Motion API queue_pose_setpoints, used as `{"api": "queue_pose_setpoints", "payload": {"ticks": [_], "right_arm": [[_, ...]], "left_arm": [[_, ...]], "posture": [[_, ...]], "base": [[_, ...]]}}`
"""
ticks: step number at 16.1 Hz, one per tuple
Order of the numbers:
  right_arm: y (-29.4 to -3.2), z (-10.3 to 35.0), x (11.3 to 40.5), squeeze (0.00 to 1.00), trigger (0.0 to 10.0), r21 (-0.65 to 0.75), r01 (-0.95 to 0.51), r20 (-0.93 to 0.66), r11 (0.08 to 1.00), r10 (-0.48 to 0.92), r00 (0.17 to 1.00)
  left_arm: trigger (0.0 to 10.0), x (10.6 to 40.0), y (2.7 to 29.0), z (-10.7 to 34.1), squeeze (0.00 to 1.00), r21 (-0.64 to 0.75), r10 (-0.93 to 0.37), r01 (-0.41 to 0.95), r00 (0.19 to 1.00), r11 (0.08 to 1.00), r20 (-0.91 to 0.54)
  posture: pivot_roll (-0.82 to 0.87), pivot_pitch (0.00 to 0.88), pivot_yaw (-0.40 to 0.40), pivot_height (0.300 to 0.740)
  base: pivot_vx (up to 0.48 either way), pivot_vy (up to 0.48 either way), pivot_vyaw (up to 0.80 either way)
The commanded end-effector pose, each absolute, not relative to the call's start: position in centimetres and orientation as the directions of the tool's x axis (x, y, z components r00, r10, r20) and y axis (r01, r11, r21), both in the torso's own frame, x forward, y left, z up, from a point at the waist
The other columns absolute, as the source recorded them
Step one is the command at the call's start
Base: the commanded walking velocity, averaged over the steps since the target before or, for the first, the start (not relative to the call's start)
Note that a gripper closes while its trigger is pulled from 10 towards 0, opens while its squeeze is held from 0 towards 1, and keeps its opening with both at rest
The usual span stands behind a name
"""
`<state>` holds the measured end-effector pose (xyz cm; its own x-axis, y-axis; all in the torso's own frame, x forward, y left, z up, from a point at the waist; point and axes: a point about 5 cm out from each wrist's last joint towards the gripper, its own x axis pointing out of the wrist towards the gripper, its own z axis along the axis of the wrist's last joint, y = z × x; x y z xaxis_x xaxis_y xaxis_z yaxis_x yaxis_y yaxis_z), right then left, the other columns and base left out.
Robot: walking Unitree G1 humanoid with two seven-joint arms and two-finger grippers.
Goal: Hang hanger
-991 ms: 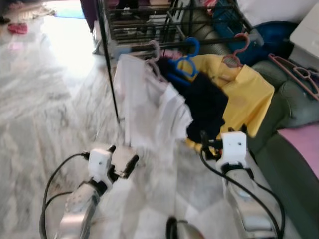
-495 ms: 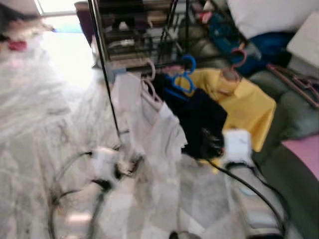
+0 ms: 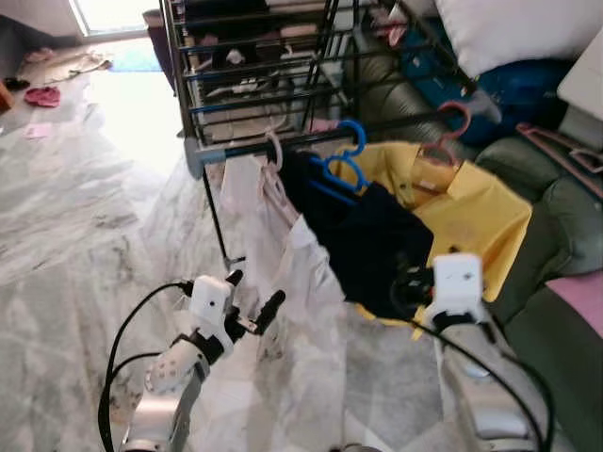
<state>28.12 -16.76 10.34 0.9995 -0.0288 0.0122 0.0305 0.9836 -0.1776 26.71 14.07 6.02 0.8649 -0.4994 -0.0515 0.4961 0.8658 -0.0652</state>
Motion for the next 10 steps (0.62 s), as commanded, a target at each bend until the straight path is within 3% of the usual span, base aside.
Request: {"api": "queue_pose_setpoints", "payload": {"ticks": [1,10], "right_arm": [[-16.30,10.21,28.03,0.00,10.0,-0.165,0.027,0.008,0.986,-0.026,1.000],[-15.89,10.28,27.85,0.00,10.0,-0.182,0.011,0.014,0.983,-0.008,1.000]], "left_arm": [[10.0,26.40,14.71,5.62,0.00,-0.065,-0.490,0.486,0.869,0.872,-0.076],[10.0,26.21,15.30,5.69,0.00,-0.047,-0.458,0.456,0.886,0.889,-0.074]], "posture": [[-0.12,0.166,-0.020,0.740],[-0.11,0.175,-0.021,0.740]], "base": [[0.274,0.000,0.00],[0.256,0.000,0.00]]}}
